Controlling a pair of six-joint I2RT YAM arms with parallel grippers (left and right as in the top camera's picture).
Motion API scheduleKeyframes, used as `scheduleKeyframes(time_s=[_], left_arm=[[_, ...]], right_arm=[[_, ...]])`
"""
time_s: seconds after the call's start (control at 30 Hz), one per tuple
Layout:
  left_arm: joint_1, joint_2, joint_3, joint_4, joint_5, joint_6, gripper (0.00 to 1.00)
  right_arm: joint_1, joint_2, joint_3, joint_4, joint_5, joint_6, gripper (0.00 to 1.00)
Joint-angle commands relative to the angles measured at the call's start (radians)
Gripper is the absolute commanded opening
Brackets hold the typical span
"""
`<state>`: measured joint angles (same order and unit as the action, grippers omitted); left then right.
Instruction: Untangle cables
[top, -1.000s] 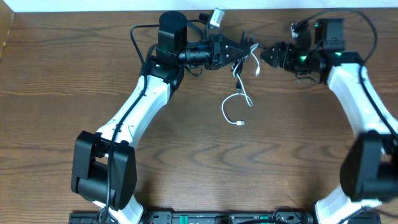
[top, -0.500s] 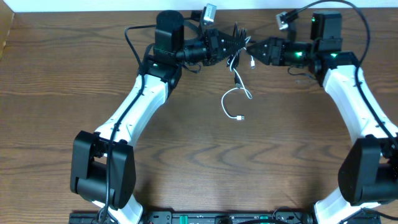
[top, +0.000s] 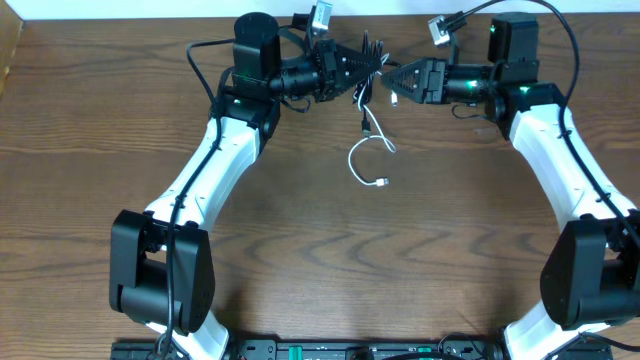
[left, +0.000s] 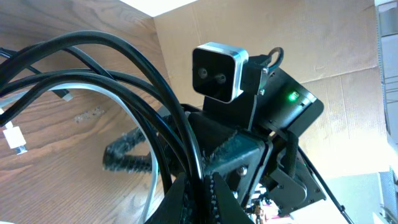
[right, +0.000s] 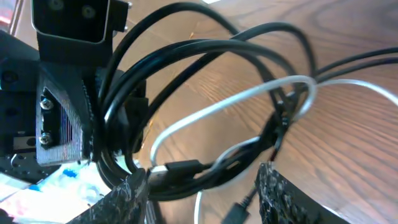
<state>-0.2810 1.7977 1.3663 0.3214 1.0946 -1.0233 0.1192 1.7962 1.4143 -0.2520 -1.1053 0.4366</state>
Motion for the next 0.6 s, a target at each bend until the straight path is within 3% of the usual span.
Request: scheduleKeyframes(time_s=[0.0, 0.23, 0.57], left_arm=[[0.005, -0.002, 0.013, 0.013, -0.004, -0.026, 0.07], [0.005, -0.002, 0.013, 0.094, -0.007, -0.113, 0.08], [0.005, -0.002, 0.013, 0.307, -0.006, -0.349, 0.08]], right_arm=[[0.034, 0.002, 0.008, 0.005, 0.025, 0.050, 0.52], [0.073, 0.006, 0.008, 0.013, 0.113, 0.118, 0.49], [0.144, 0.007, 0.008, 0.016, 0.278, 0.180, 0.47]])
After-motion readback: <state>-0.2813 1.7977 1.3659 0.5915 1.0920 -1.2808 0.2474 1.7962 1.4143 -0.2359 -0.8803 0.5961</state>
